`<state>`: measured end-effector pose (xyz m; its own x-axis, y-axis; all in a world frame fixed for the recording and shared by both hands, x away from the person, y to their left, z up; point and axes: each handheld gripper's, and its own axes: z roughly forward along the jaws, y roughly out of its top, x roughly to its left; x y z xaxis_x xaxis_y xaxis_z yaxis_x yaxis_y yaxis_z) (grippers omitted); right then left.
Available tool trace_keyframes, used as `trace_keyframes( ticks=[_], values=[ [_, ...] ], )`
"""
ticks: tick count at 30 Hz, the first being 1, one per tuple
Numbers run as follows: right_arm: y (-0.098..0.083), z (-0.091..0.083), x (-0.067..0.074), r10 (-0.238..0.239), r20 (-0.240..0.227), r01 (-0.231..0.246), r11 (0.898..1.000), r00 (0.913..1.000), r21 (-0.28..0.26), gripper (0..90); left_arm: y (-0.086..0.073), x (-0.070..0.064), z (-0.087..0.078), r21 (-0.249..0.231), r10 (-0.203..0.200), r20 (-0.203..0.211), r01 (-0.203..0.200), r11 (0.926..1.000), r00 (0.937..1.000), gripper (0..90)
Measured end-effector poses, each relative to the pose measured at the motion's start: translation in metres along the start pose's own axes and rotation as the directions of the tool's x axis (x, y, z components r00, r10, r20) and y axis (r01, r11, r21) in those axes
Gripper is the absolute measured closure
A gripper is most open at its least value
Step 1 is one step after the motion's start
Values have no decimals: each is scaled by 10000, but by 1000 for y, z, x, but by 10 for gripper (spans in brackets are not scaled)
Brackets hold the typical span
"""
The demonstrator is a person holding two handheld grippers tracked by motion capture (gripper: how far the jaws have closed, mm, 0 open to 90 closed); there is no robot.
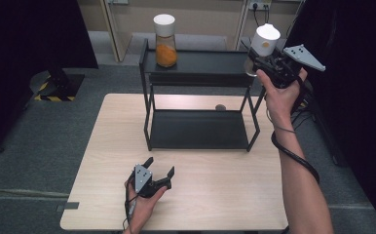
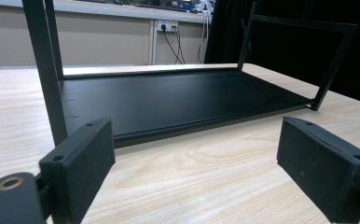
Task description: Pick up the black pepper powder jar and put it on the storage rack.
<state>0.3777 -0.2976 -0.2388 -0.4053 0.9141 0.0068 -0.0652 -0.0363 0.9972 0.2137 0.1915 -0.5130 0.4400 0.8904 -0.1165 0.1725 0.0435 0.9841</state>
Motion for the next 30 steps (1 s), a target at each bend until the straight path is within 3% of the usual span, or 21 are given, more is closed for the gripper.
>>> trace_keyframes(
  ticks=[30],
  values=[
    [3, 36, -6, 235, 598, -263, 9986, 9979, 464, 310, 0, 0, 0, 26, 25, 45, -25, 10000, 10000, 107]
  ],
)
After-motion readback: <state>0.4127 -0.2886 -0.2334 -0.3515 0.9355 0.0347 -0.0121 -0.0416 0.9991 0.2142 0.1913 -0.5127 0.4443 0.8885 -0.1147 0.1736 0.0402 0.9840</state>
